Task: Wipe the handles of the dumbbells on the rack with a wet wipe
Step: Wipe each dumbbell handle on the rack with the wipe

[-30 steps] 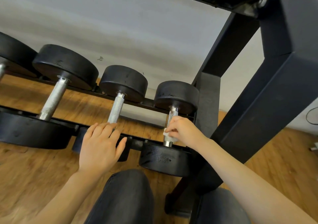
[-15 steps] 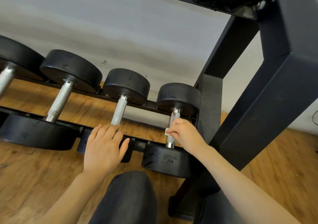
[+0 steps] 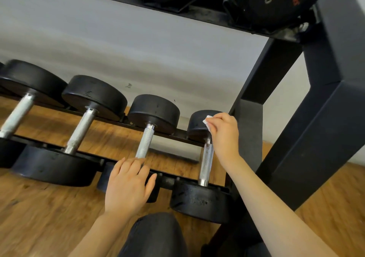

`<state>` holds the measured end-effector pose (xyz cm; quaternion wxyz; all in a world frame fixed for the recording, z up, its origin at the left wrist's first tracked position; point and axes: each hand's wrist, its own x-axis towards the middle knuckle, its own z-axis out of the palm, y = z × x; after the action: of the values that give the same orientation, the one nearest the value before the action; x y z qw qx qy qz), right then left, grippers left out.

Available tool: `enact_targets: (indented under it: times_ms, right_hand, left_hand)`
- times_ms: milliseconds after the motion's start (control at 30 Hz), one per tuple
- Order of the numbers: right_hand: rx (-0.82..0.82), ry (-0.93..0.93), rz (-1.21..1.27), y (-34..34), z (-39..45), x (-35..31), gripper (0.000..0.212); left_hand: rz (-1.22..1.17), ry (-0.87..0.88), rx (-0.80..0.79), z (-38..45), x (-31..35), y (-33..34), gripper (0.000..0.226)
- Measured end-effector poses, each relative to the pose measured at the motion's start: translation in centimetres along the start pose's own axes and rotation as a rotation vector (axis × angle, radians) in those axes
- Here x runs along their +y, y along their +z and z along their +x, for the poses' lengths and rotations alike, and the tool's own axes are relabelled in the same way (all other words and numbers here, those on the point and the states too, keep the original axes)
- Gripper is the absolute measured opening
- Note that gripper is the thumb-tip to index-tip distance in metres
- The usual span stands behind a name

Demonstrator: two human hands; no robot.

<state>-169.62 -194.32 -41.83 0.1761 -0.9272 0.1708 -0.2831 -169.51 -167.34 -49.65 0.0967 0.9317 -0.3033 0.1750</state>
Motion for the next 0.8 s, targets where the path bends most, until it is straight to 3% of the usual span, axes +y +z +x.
enact_targets:
  times_ms: [167,233,333,567,667,800]
  right_hand:
    - [-0.138,-0.309,-0.135,1.5,0.6,-1.0,0.009]
    - [-0.109,-0.316,-0.223,1.2,0.4,-0.9,0.012]
    - [-0.023,-0.315,-0.152,1.3,0.0,0.3,0.019]
    - [-0.311,-0.538,-0.558,2.0,1.2,-0.1,0.042]
    - [-0.249,-0.520,-0.599,1.3,1.5,0.2,0.045]
    - [-0.127,-0.484,-0.364,2.1,-0.1,1.5,0.054]
  left_hand:
    - [-0.006,-0.002,0.000,-0.1,-0.1,0.1,0.043]
    - [-0.022,-0.003,0.006,-0.1,-0.1,0.1,0.043]
    - [-0.033,-0.011,-0.002,0.0,-0.1,0.0,0.043]
    - [-0.040,-0.007,-0.006,-0.1,-0.2,0.0,0.044]
    - [-0.040,-0.007,-0.002,-0.1,-0.2,0.1,0.044]
    - [-0.027,-0.016,-0.005,0.0,-0.1,0.2,0.044]
